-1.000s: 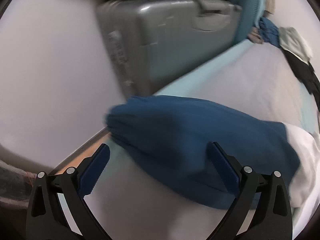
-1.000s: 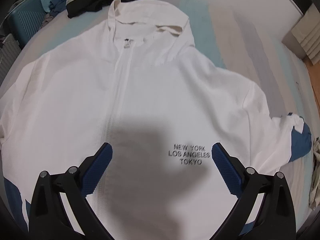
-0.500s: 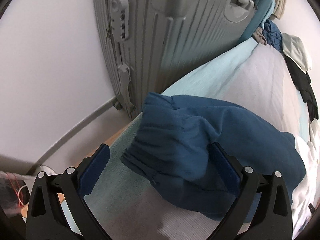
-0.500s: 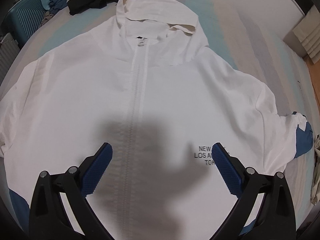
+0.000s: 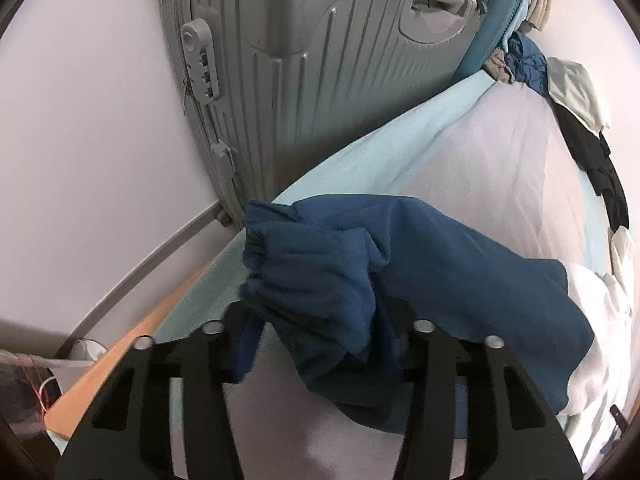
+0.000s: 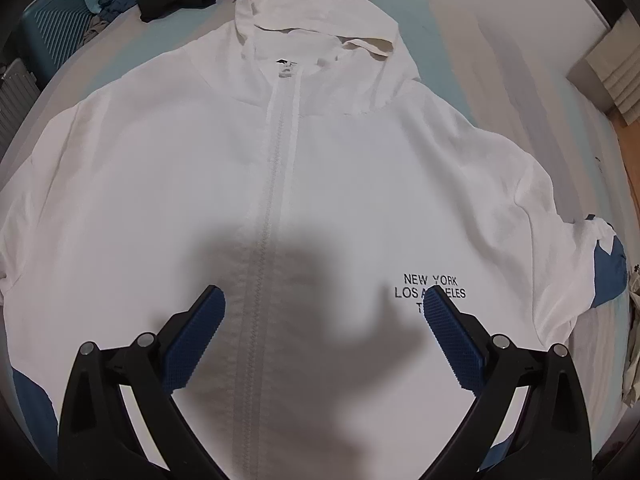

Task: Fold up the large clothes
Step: 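Carry the held sleeve across the jacket front and open the left tool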

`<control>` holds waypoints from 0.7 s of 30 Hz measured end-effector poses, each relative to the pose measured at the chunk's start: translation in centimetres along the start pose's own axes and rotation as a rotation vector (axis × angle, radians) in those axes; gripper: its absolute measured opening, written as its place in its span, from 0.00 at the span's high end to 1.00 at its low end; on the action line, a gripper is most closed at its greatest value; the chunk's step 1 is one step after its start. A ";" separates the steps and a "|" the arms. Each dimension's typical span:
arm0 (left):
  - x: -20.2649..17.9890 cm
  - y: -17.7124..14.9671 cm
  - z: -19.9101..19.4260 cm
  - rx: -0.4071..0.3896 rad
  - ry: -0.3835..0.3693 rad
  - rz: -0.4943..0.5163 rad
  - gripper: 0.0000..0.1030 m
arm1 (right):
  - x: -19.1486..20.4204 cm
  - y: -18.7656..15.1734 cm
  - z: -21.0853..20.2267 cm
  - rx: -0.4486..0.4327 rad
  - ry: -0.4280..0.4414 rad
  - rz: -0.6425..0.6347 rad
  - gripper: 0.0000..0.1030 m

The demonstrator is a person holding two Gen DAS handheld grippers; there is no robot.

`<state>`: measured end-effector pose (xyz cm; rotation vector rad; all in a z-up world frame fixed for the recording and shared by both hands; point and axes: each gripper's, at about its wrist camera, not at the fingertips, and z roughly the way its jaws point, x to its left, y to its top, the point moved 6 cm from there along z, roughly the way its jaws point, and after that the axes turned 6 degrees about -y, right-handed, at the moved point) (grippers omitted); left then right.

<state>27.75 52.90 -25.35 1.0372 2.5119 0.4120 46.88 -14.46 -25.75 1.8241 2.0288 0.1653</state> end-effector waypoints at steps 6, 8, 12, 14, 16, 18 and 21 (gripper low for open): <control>-2.5 0.1 -1.5 -0.040 0.008 0.056 0.84 | -1.3 -0.3 -0.2 -0.002 0.000 0.036 0.07; -4.1 0.1 -2.7 -0.070 -0.004 0.083 0.87 | -1.8 -0.4 -0.4 -0.005 -0.001 0.041 0.07; -7.6 -0.3 -4.8 -0.107 -0.032 0.120 0.89 | -3.2 -0.6 -0.7 -0.014 0.004 0.054 0.07; -9.7 -0.6 -6.0 -0.130 -0.040 0.158 0.89 | -4.3 -0.7 -0.8 -0.021 0.010 0.071 0.07; -12.3 -1.1 -6.9 -0.151 -0.051 0.203 0.89 | -5.4 -0.8 -0.8 -0.024 0.016 0.087 0.07; -15.1 -1.8 -7.7 -0.163 -0.069 0.246 0.89 | -6.4 -1.0 -0.8 -0.025 0.022 0.097 0.07; -19.0 -2.9 -8.7 -0.174 -0.092 0.301 0.89 | -8.0 -1.4 -0.9 -0.035 0.034 0.104 0.07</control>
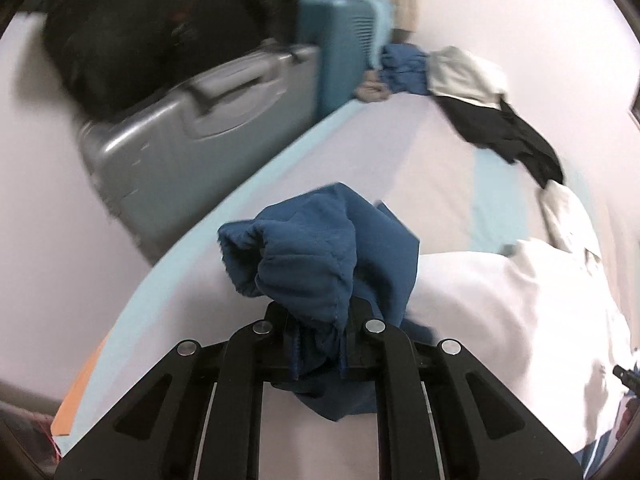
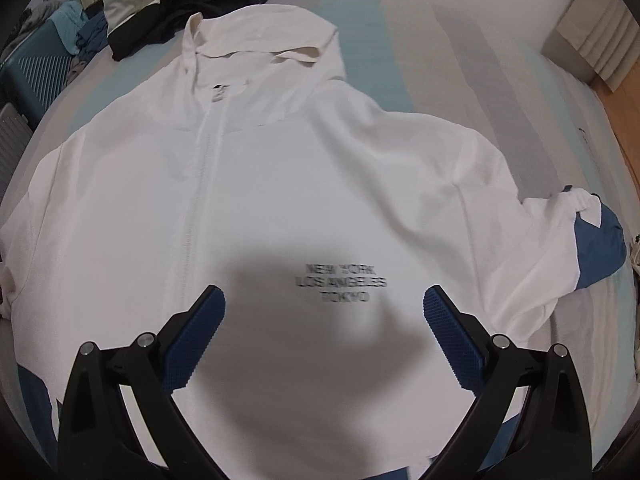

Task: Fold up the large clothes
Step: 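Carry the held sleeve across the jacket front and open the left tool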

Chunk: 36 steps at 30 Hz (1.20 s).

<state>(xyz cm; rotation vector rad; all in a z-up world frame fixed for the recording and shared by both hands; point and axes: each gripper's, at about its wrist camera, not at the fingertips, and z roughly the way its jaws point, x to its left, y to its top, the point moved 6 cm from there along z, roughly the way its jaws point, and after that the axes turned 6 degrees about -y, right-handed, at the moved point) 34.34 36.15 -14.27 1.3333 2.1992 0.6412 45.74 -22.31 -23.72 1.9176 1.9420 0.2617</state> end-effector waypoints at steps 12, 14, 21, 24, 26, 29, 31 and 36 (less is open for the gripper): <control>-17.1 -1.3 0.1 0.014 -0.060 0.130 0.90 | -8.3 0.6 -1.2 -0.059 0.030 0.015 0.07; -19.4 -1.7 0.2 0.022 -0.075 0.143 0.90 | -10.1 0.8 -1.3 -0.066 0.033 0.013 0.07; -30.7 -4.7 1.4 0.053 -0.141 0.241 0.90 | -16.4 0.5 -0.5 -0.051 0.025 0.024 0.07; -34.2 -6.1 2.4 0.082 -0.150 0.261 0.90 | -19.1 0.5 -0.4 -0.055 0.021 0.040 0.07; -36.7 -7.0 2.7 0.096 -0.162 0.275 0.90 | -20.8 0.5 -0.5 -0.062 0.024 0.049 0.07; -40.5 -8.2 2.7 0.105 -0.184 0.300 0.91 | -23.4 0.3 -0.5 -0.076 0.015 0.047 0.07; -43.0 -8.8 2.3 0.104 -0.202 0.318 0.91 | -24.9 0.2 -0.3 -0.080 0.007 0.046 0.07; -50.3 -10.8 2.0 0.113 -0.270 0.358 0.91 | -28.8 -0.4 0.6 -0.071 -0.004 0.065 0.07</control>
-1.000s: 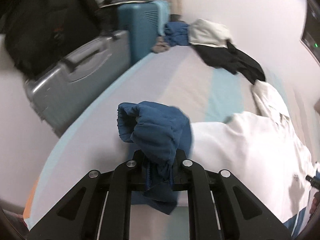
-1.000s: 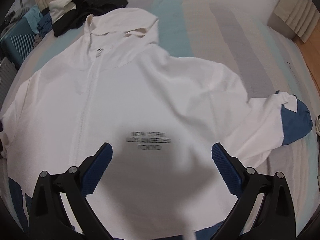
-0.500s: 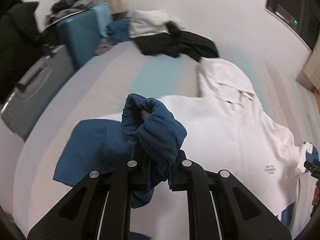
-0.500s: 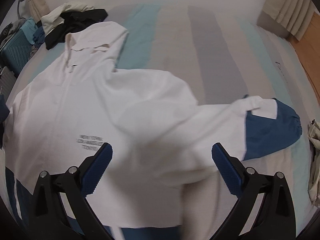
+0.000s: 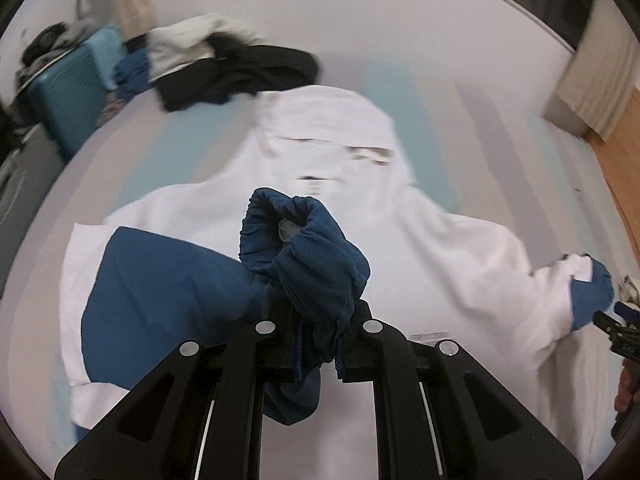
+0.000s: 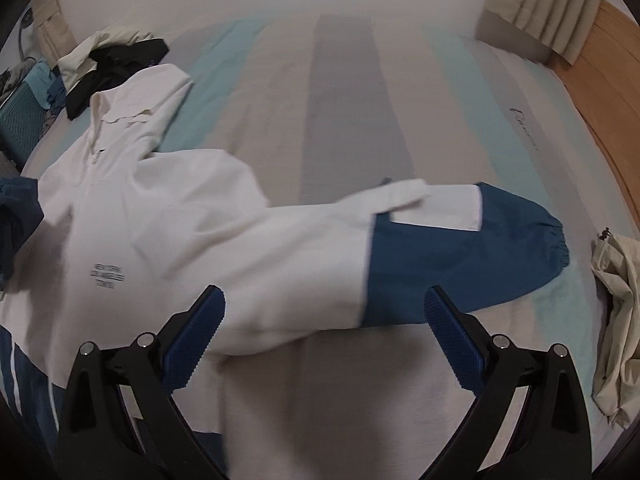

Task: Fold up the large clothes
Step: 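Carry the held sleeve across the jacket front and open the left tool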

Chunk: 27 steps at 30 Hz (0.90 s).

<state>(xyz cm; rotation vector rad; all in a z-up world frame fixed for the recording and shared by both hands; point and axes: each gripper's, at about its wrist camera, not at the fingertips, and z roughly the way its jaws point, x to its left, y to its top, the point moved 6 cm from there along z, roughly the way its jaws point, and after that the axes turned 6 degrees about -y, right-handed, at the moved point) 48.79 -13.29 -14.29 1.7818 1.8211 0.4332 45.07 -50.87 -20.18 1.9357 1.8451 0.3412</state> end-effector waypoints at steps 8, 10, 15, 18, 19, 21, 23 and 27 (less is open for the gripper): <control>-11.2 -0.8 5.6 0.053 -0.060 0.067 0.91 | -7.6 0.3 1.8 0.004 -0.061 0.013 0.07; -13.2 -1.2 6.6 0.067 -0.067 0.087 0.91 | -9.6 0.4 2.5 0.007 -0.077 0.021 0.07; -17.6 -2.4 8.7 0.096 -0.080 0.138 0.91 | -14.7 0.7 4.1 0.010 -0.139 0.036 0.07; -19.2 -2.8 10.0 0.106 -0.069 0.159 0.90 | -18.1 0.9 5.3 0.016 -0.172 0.038 0.07; -19.4 -2.8 10.3 0.108 -0.064 0.162 0.90 | -19.1 0.9 5.7 0.022 -0.177 0.042 0.07; -19.8 -3.1 11.1 0.119 -0.045 0.165 0.89 | -21.1 0.8 6.5 0.035 -0.178 0.053 0.07; -19.9 -3.4 11.7 0.134 -0.033 0.164 0.87 | -23.4 0.5 7.3 0.054 -0.178 0.079 0.07; -20.6 -4.0 12.5 0.143 -0.037 0.178 0.54 | -26.7 -0.1 8.7 0.083 -0.136 0.150 0.07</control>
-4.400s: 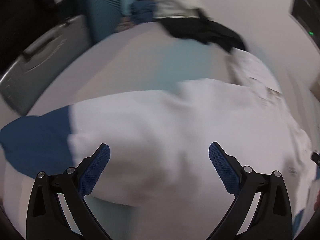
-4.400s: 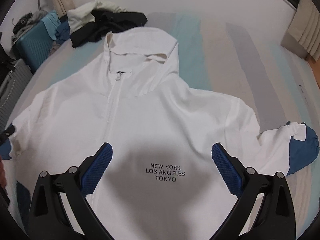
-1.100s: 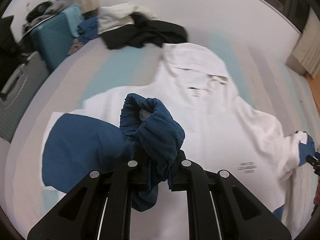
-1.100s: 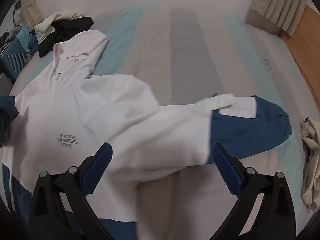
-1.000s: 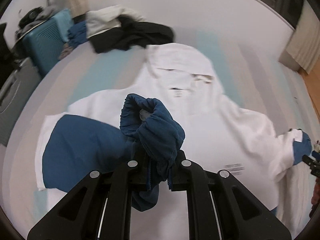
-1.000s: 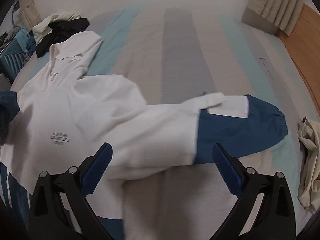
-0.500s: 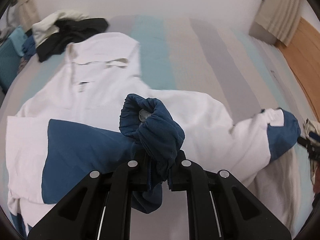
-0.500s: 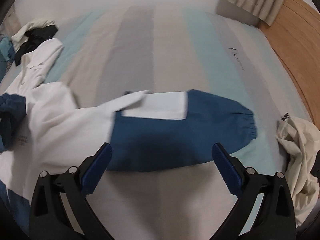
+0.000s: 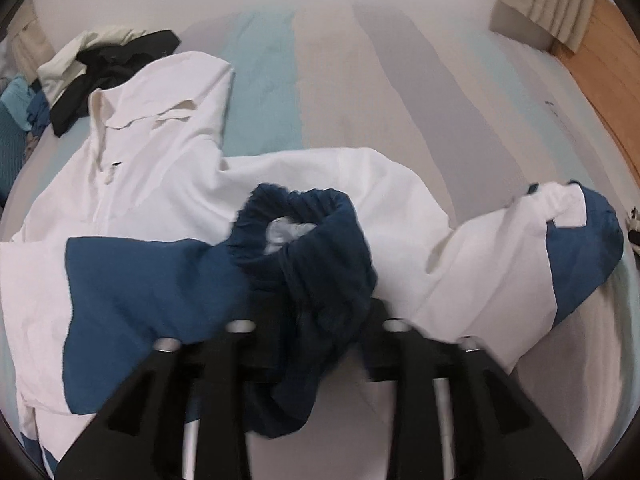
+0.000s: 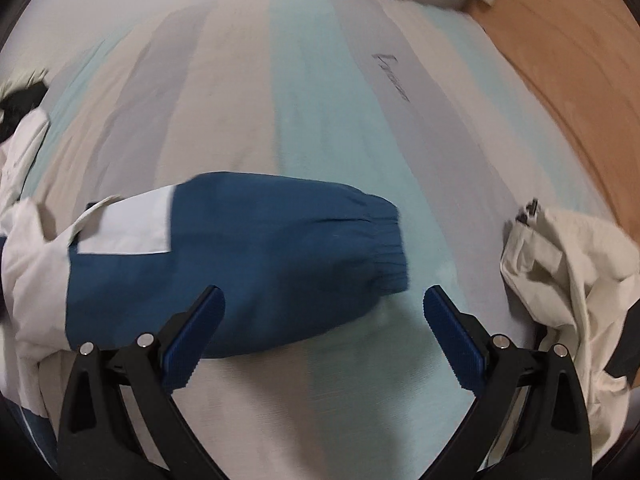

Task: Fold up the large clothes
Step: 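Carry the held sleeve across the jacket front and open the left tool, then close the right tool on the other blue sleeve cuff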

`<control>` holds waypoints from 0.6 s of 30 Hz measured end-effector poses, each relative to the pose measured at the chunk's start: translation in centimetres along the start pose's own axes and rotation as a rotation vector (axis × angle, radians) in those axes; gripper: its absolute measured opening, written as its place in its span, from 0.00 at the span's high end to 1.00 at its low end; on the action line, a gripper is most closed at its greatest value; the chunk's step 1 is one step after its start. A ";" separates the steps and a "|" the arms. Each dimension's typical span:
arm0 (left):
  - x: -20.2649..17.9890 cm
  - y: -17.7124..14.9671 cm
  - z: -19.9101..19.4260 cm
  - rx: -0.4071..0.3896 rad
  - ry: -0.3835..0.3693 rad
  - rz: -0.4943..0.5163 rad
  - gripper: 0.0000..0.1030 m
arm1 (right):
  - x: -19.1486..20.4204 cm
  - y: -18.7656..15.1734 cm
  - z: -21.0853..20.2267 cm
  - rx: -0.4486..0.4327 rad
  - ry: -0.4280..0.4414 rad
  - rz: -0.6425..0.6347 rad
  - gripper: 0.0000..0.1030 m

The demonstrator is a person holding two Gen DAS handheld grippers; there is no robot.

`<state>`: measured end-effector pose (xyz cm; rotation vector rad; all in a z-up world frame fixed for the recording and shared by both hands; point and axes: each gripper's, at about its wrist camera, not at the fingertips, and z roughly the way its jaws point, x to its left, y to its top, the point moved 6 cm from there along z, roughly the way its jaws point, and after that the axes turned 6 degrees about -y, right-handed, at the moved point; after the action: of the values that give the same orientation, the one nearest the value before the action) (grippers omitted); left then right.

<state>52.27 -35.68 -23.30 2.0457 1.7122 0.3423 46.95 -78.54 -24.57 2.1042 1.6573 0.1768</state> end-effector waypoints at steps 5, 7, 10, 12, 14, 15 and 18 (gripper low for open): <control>-2.3 0.1 0.2 -0.027 -0.057 0.044 0.26 | -2.1 0.0 1.7 0.041 0.099 0.055 0.07; -3.0 0.1 0.5 -0.022 -0.069 0.056 0.25 | -2.6 0.1 2.5 0.056 0.123 0.070 0.07; -4.0 0.2 1.0 -0.014 -0.102 0.056 0.21 | -3.4 0.2 3.7 0.076 0.149 0.088 0.08; -4.5 0.4 0.9 -0.018 -0.105 0.066 0.18 | -3.7 0.4 4.3 0.083 0.166 0.099 0.11; -4.9 0.7 0.5 -0.038 -0.080 0.080 0.12 | -4.3 0.3 4.8 0.080 0.176 0.113 0.11; -5.0 0.8 0.3 -0.047 -0.075 0.081 0.07 | -4.4 0.4 5.1 0.081 0.177 0.111 0.12; -5.5 1.0 -0.4 -0.065 -0.088 0.086 0.06 | -4.4 0.4 6.2 0.090 0.172 0.095 0.15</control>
<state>51.87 -41.11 -21.90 2.0599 1.5449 0.3262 48.47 -84.41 -29.14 2.2932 1.6903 0.3272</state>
